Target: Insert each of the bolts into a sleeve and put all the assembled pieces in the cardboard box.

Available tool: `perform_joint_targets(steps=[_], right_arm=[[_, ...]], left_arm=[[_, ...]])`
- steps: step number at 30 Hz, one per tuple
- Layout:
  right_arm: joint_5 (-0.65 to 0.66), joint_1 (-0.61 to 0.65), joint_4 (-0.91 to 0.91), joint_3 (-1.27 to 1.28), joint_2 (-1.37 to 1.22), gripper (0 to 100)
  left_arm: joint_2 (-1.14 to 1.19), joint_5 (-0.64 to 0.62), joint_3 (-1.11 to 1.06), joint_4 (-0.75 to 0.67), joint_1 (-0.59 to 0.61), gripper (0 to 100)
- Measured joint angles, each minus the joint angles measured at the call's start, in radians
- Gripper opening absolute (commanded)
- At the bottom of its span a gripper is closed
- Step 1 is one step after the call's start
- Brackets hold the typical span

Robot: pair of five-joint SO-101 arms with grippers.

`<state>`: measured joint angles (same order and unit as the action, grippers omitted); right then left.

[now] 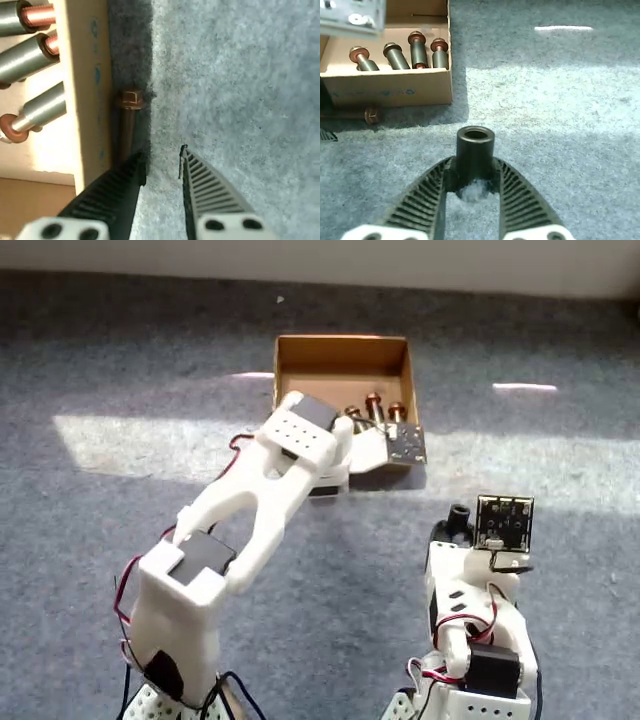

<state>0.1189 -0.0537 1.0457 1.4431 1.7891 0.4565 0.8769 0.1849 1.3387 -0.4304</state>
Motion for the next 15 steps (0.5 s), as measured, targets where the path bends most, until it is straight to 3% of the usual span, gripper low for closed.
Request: perform_joint_targets(steps=[15], right_arm=[[0.002,0.0,0.0,0.0,0.0,0.5]], left_arm=[[0.258,0.0,0.265,0.003,-0.003,13]])
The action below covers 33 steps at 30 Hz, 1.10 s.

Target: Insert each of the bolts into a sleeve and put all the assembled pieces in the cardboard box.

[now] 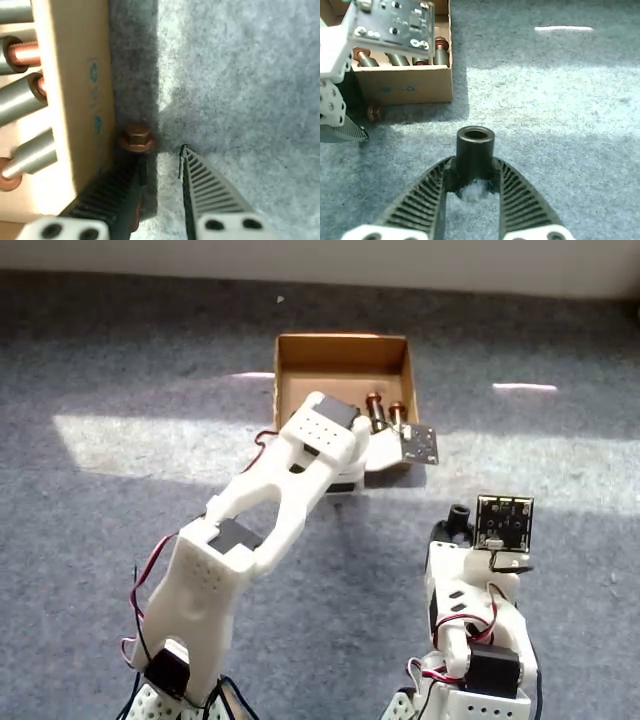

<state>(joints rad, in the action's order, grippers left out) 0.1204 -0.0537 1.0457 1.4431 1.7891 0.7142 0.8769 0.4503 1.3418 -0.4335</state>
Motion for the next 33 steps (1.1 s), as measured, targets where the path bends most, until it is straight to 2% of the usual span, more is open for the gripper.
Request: perform_joint_targets(steps=[8,14,20,33], right_arm=[[0.002,0.0,0.0,0.0,0.0,0.5],[0.002,0.0,0.0,0.0,0.0,0.5],[0.002,0.0,0.0,0.0,0.0,0.5],[0.002,0.0,0.0,0.0,0.0,0.6]], left_arm=[[0.038,0.0,0.025,0.0,0.0,13],[0.106,0.063,0.058,0.015,0.0,13],[0.124,0.069,0.094,0.049,0.0,4],[0.121,0.077,0.104,0.117,-0.002,3]])
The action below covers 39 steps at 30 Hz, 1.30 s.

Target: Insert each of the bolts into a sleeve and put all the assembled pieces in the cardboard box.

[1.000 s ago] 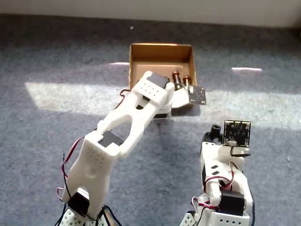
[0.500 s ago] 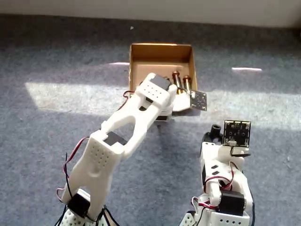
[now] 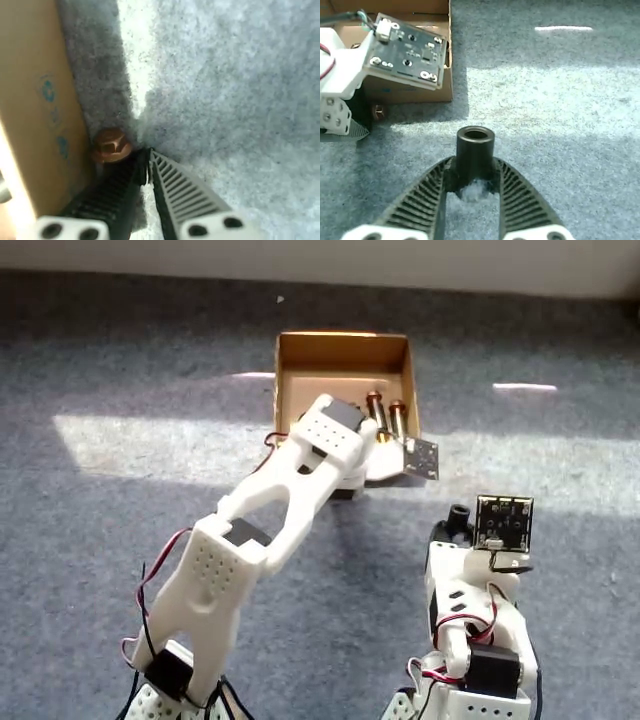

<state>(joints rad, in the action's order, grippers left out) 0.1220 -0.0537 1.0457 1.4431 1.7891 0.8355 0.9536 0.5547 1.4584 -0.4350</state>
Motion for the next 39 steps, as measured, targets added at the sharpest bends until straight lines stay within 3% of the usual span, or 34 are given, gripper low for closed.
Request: perform_joint_targets(steps=[12,17,36,39], right_arm=[[0.0,0.0,0.0,0.0,0.0,0.6],[0.0,0.0,0.0,0.0,0.0,0.6],[0.0,0.0,0.0,0.0,0.0,0.6],[0.0,0.0,0.0,0.0,0.0,0.6]], left_arm=[[-0.086,-0.075,-0.003,0.06,0.02,4],[-0.086,-0.155,-0.005,0.018,0.028,15],[0.006,-0.17,-0.002,-0.137,0.026,15],[0.009,-0.17,-0.002,-0.137,0.023,11]])
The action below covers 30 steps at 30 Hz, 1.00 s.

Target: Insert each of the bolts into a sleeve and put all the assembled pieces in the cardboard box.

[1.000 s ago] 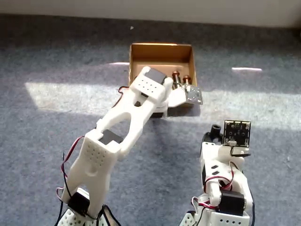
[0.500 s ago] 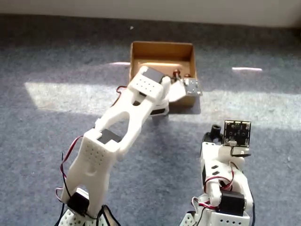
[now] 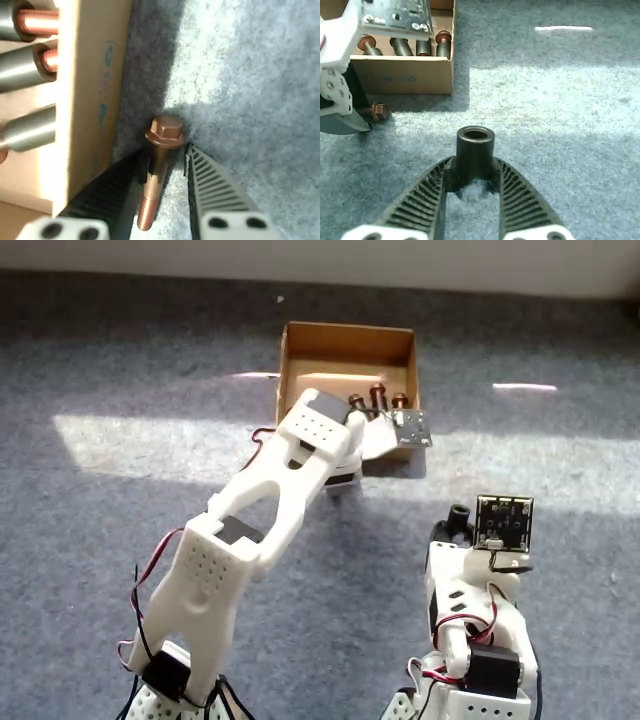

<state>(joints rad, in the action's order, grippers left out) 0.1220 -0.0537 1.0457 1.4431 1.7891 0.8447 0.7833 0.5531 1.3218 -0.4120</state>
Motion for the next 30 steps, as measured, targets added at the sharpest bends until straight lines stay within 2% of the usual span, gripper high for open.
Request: perform_joint_targets(steps=[3,10,16,30], right_arm=[[0.0,0.0,0.0,0.0,0.0,0.6],[0.0,0.0,0.0,0.0,0.0,0.6],[0.0,0.0,0.0,0.0,0.0,0.6],[0.0,0.02,0.0,0.0,0.0,0.6]], left_arm=[[0.002,0.0,0.0,0.0,-0.006,5],[-0.012,0.0,-0.002,0.017,-0.017,0],[-0.043,-0.005,-0.002,0.066,-0.018,0],[-0.184,-0.259,-0.041,0.083,-0.017,0]])
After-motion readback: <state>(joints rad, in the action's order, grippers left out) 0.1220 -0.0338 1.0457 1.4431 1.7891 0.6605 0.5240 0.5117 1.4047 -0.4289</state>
